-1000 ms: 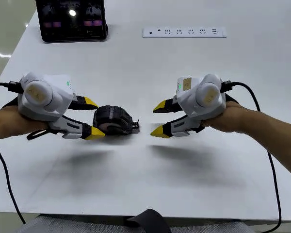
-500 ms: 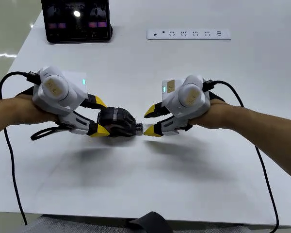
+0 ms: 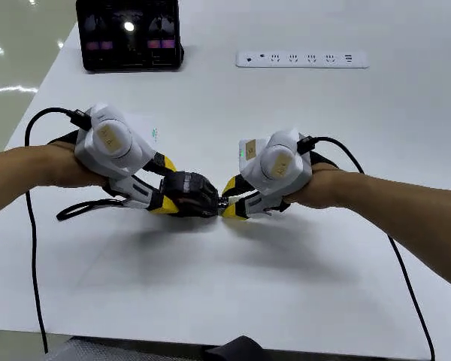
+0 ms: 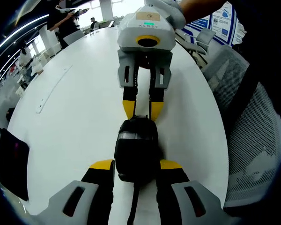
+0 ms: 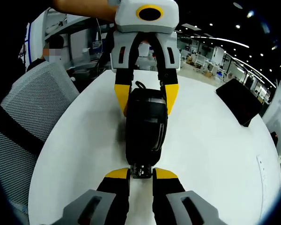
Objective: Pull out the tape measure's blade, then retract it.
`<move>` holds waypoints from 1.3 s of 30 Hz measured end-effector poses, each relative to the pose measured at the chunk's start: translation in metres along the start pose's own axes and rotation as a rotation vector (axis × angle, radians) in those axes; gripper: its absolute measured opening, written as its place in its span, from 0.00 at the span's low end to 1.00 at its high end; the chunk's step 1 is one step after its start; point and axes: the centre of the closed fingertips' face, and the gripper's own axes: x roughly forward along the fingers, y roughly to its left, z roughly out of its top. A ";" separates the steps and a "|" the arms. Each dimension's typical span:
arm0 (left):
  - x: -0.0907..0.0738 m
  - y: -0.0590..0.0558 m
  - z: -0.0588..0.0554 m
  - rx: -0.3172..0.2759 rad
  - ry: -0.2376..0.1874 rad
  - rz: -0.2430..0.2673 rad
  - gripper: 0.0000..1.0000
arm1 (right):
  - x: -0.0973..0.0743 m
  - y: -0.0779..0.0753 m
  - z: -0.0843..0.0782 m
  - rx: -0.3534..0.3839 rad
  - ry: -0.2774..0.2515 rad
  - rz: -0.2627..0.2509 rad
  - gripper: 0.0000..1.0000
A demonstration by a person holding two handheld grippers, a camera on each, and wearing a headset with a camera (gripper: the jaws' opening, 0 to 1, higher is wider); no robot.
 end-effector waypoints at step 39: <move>0.003 -0.002 -0.002 0.009 -0.007 -0.034 0.26 | -0.003 0.002 -0.006 -0.025 0.013 0.025 0.10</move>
